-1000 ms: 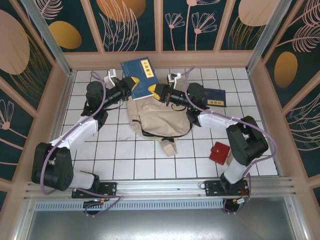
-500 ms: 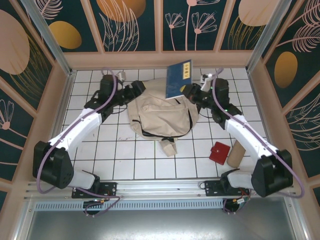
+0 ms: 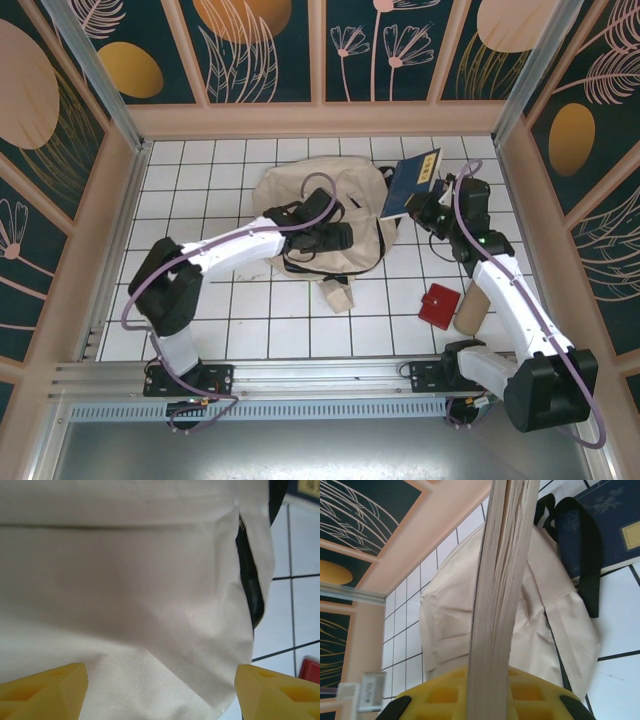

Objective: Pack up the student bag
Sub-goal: Pass the book, then open the student bag at the center of the table.

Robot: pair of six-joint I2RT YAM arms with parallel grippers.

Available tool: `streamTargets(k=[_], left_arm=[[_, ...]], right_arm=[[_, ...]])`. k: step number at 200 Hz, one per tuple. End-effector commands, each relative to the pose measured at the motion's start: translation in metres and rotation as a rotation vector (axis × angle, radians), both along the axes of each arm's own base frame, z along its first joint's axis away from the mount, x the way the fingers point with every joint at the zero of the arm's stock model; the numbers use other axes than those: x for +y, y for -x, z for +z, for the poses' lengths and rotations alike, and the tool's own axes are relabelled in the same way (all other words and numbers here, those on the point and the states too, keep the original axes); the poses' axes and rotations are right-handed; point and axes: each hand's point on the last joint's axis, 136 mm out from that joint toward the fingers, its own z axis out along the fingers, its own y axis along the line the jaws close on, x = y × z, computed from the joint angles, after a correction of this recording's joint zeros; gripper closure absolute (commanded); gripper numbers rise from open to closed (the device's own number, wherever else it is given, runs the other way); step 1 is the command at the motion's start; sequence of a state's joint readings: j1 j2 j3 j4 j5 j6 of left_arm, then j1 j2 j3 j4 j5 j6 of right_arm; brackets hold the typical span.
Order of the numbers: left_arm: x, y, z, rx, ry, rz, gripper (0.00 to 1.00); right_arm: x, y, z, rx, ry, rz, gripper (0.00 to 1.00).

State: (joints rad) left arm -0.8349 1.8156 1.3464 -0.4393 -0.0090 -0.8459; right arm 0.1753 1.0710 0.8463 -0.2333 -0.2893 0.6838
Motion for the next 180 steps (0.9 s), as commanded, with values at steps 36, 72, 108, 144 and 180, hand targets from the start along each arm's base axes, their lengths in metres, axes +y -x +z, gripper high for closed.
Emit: streamTargets(k=[36, 72, 108, 144, 180], left_arm=[[-0.016, 0.005, -0.038, 0.066, -0.167, -0.011, 0.34], [-0.008, 0.005, -0.05, 0.077, -0.241, -0.018, 0.43], [-0.006, 0.005, -0.053, 0.085, -0.273, -0.044, 0.62], [-0.009, -0.005, -0.031, 0.024, -0.257, -0.031, 0.98], [-0.011, -0.029, 0.026, -0.127, -0.219, 0.016, 1.0]], right_arm=[[-0.007, 0.0, 0.006, -0.055, 0.01, -0.018, 1.0], [-0.008, -0.001, 0.007, -0.061, 0.006, -0.027, 1.0], [-0.009, -0.002, 0.007, -0.062, 0.003, -0.031, 1.0], [-0.011, -0.001, 0.006, -0.058, 0.013, -0.038, 1.0], [-0.018, 0.006, -0.001, -0.031, 0.06, -0.052, 1.0]])
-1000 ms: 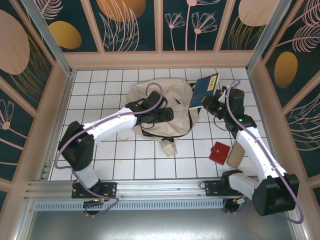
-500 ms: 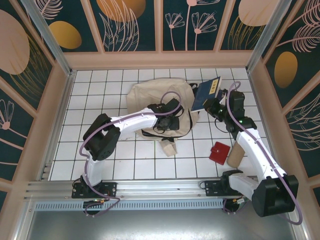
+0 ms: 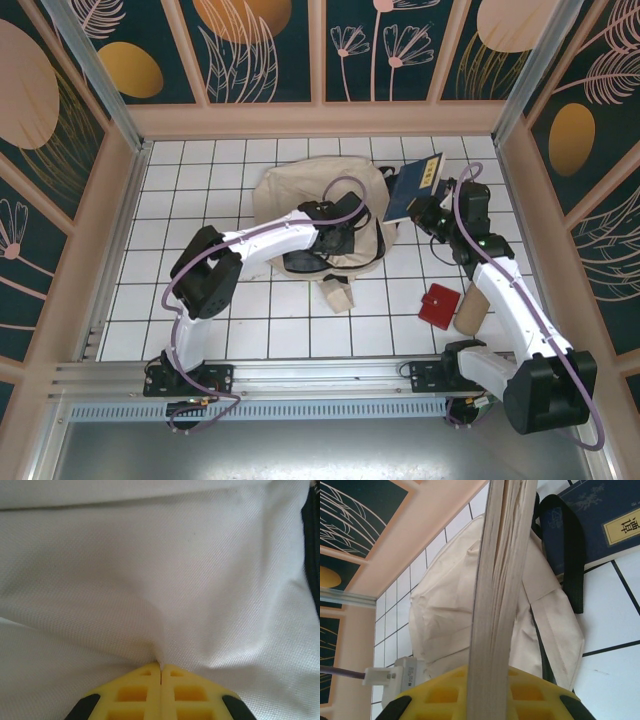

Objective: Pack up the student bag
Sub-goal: Open the student bag at the center of the table, then place the book in the student bag.

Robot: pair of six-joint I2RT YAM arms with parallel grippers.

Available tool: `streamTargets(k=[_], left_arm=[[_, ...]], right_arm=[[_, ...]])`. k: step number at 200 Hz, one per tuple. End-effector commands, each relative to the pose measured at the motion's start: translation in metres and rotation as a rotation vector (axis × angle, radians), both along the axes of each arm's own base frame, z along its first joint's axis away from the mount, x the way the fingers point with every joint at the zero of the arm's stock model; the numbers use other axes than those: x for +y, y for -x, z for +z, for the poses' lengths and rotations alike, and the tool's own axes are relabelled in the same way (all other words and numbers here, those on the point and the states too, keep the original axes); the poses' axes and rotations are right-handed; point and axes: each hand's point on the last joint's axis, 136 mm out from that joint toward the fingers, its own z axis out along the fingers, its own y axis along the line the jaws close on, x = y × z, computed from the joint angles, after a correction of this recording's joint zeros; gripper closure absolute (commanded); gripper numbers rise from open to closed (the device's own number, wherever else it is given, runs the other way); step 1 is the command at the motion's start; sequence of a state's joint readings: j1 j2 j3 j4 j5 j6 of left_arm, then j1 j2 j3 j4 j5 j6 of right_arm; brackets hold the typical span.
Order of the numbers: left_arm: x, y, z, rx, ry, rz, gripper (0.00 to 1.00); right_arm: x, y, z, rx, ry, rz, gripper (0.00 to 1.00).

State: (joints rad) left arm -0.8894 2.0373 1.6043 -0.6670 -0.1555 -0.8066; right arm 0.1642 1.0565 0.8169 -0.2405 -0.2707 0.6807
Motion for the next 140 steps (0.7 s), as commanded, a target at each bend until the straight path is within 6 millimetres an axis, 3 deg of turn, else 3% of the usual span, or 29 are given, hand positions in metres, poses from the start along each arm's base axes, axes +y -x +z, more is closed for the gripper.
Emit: streamTargets(k=[1, 29, 42, 91, 140], left_arm=[[0.001, -0.02, 0.059, -0.148, 0.027, 0.022, 1.0], [0.01, -0.045, 0.107, -0.295, 0.031, 0.075, 1.0], [0.015, -0.059, 0.126, -0.345, 0.058, 0.107, 1.0], [0.015, -0.098, 0.188, -0.493, 0.22, 0.181, 1.0], [0.004, -0.11, 0.218, -0.57, 0.322, 0.19, 1.0]], right_arm=[[-0.011, 0.002, 0.009, -0.048, 0.048, -0.028, 1.0], [-0.031, 0.016, -0.003, 0.01, 0.139, -0.085, 1.0], [-0.03, 0.024, -0.007, 0.032, 0.153, -0.061, 1.0], [0.015, 0.066, -0.007, 0.083, -0.01, 0.2, 1.0], [0.049, 0.1, -0.007, 0.121, -0.213, 0.353, 1.0]])
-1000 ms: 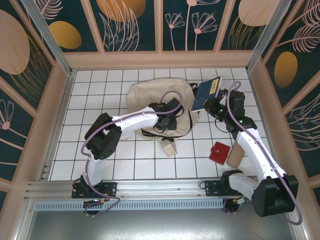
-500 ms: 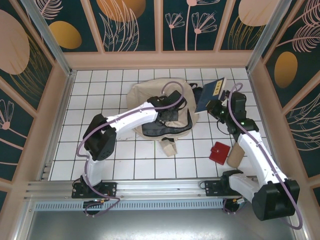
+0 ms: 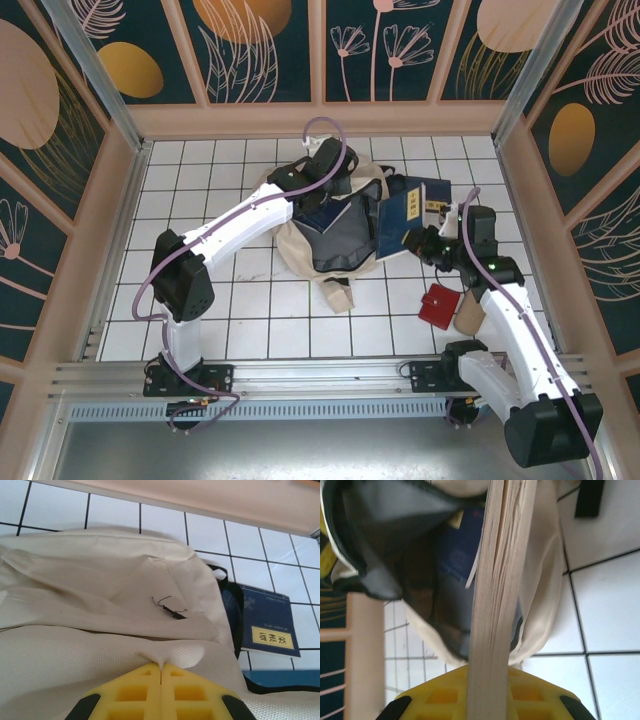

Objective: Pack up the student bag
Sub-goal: Place the book in the student bag.

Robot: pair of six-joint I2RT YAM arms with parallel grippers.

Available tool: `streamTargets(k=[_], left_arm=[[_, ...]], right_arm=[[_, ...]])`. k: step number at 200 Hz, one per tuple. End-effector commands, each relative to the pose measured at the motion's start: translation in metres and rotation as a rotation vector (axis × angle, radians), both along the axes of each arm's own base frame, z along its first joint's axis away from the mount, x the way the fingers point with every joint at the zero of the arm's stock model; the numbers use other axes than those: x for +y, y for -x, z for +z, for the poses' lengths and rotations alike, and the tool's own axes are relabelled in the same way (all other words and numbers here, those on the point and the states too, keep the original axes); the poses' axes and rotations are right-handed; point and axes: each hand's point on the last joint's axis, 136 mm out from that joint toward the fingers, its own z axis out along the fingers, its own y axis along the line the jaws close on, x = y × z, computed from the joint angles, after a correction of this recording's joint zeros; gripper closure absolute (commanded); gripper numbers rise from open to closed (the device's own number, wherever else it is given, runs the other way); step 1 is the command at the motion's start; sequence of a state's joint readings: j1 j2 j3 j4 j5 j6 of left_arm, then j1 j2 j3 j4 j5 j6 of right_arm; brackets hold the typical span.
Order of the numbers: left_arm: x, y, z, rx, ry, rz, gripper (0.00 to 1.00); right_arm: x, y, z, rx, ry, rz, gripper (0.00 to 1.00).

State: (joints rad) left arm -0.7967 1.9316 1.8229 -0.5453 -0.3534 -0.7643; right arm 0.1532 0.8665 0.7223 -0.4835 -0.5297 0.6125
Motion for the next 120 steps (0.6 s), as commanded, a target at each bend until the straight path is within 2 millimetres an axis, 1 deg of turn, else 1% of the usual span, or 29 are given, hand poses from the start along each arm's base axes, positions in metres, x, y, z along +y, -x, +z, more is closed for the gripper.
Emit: streamTargets(k=[1, 15, 23, 41, 52, 61, 83, 101, 120], left_arm=[[-0.009, -0.014, 0.058, -0.15, 0.113, 0.008, 1.0], [-0.012, -0.015, 0.06, -0.159, 0.119, 0.002, 1.0], [-0.011, -0.015, 0.061, -0.162, 0.121, 0.003, 1.0], [-0.011, -0.015, 0.066, -0.174, 0.123, -0.004, 1.0], [-0.011, -0.014, 0.069, -0.18, 0.132, -0.01, 1.0], [-0.012, -0.013, 0.072, -0.183, 0.136, -0.021, 1.0], [-0.012, -0.01, 0.074, -0.179, 0.138, -0.035, 1.0], [-0.012, -0.008, 0.078, -0.177, 0.138, -0.043, 1.0], [-0.013, -0.005, 0.083, -0.178, 0.148, -0.055, 1.0]], right_arm=[[0.025, 0.02, 0.014, -0.001, -0.143, 0.113, 1.0], [0.04, 0.025, 0.013, 0.013, -0.213, 0.163, 1.0], [0.049, 0.026, 0.008, 0.031, -0.229, 0.178, 1.0], [0.066, 0.019, -0.001, 0.052, -0.206, 0.186, 1.0], [0.077, 0.011, 0.001, 0.025, -0.207, 0.194, 1.0], [0.087, 0.003, 0.009, -0.023, -0.23, 0.203, 1.0], [0.103, -0.022, 0.014, -0.067, -0.243, 0.196, 1.0], [0.116, -0.039, 0.01, -0.073, -0.239, 0.202, 1.0], [0.122, -0.058, -0.001, -0.073, -0.201, 0.175, 1.0]])
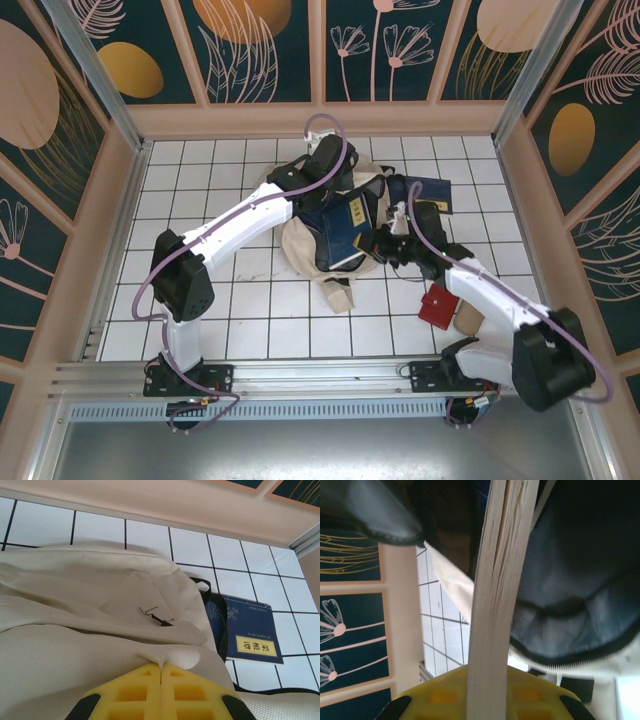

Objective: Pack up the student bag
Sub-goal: Place the book in the student bag.

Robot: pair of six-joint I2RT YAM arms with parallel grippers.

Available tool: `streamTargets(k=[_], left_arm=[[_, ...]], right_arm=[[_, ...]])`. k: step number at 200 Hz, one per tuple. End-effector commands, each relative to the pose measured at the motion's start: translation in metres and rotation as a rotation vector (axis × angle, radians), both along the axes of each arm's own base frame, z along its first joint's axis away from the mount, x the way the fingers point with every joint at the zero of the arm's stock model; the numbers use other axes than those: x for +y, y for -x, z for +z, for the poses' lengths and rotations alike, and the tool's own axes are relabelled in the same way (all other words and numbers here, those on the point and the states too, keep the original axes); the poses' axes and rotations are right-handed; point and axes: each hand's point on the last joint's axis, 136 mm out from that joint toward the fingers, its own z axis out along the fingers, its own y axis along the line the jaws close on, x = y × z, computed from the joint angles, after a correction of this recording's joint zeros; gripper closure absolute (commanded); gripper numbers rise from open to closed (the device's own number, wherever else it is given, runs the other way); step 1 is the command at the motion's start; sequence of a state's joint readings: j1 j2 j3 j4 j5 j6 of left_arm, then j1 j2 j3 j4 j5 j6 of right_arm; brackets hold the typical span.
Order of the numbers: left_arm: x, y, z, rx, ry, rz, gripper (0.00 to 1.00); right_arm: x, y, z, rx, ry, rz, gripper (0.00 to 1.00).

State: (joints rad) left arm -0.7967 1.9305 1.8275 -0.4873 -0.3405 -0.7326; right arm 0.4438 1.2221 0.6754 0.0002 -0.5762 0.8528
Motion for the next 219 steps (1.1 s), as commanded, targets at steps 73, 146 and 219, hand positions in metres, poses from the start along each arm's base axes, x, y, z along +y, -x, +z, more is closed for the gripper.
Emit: streamTargets(k=[73, 146, 219], left_arm=[[-0.008, 0.002, 0.079, -0.125, 0.139, -0.044, 1.0], [-0.001, 0.005, 0.067, -0.104, 0.082, -0.042, 1.0], [0.013, 0.0, 0.046, -0.073, 0.036, -0.006, 1.0]], right_arm=[[0.05, -0.092, -0.002, -0.283, -0.011, -0.123, 1.0], [0.064, -0.151, -0.022, -0.261, -0.033, -0.191, 1.0], [0.062, -0.155, -0.027, -0.209, 0.01, -0.212, 0.51]])
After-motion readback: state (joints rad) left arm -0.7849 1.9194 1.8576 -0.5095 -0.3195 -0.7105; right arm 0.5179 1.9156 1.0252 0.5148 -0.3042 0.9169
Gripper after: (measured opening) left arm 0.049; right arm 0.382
